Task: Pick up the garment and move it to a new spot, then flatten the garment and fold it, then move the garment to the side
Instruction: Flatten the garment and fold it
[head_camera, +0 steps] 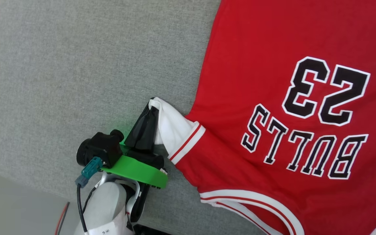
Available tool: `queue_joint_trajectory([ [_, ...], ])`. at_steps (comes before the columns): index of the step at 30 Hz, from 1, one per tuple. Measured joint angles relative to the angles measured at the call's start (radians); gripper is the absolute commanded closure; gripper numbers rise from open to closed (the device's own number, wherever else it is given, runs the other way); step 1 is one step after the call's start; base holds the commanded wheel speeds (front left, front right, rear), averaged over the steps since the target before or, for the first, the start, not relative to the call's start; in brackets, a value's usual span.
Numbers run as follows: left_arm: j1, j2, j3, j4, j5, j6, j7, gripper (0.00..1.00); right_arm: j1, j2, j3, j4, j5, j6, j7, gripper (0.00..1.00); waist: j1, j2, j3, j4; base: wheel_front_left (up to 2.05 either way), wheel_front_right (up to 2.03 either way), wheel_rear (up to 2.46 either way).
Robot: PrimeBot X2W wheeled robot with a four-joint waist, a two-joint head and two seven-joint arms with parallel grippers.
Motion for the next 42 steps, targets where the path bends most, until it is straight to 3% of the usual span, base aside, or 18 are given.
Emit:
queue_joint_trajectory([
  [3, -0.003, -0.010, 0.011, 0.001, 0.016, -0.006, -0.002, 1.00, 0.000, -0.017, -0.003, -0.014, 0.003, 0.000, 0.000, 0.00, 0.0000, 0.0000, 0.013, 0.015, 0.00, 0.00, 0.00],
  [4, -0.003, -0.012, 0.016, 0.002, 0.020, -0.010, -0.003, 1.00, 0.000, -0.019, -0.007, -0.016, 0.003, 0.000, -0.003, 1.00, 0.0000, 0.0000, 0.014, 0.017, 0.00, 0.00, 0.00],
  [13, 0.011, -0.014, 0.059, 0.027, 0.044, -0.018, 0.002, 1.00, 0.038, -0.008, 0.040, -0.007, 0.001, -0.001, -0.094, 1.00, 0.0001, 0.0000, -0.037, 0.000, 0.00, 0.00, 0.00],
  [20, 0.061, -0.014, 0.094, 0.047, 0.060, -0.019, 0.002, 1.00, 0.134, -0.007, 0.072, -0.008, 0.073, -0.001, -0.213, 1.00, 0.0001, 0.0000, -0.128, -0.023, 0.00, 0.00, 0.00],
  [29, 0.167, -0.008, 0.138, 0.073, 0.074, -0.019, 0.002, 1.00, 0.362, -0.082, 0.108, -0.109, 0.204, 0.000, -0.333, 1.00, 0.0001, 0.0000, -0.272, -0.065, 0.00, 0.00, 0.00],
  [36, 0.225, 0.007, 0.162, 0.099, 0.074, -0.018, 0.002, 1.00, 0.644, -0.149, 0.047, -0.194, 0.277, 0.000, -0.396, 1.00, 0.0000, 0.0000, -0.382, -0.114, 0.00, 0.00, 0.00],
  [40, 0.251, 0.011, 0.176, 0.102, 0.074, -0.016, 0.002, 1.00, 0.838, -0.142, -0.013, -0.234, 0.304, 0.000, -0.426, 1.00, 0.0000, 0.0000, -0.432, -0.144, 0.00, 0.00, 0.00],
  [42, 0.268, 0.012, 0.181, 0.109, 0.074, -0.014, 0.002, 1.00, 1.024, -0.102, -0.085, -0.258, 0.315, 0.000, -0.446, 1.00, 0.0000, 0.0001, -0.472, -0.172, 0.00, 0.00, 0.00],
])
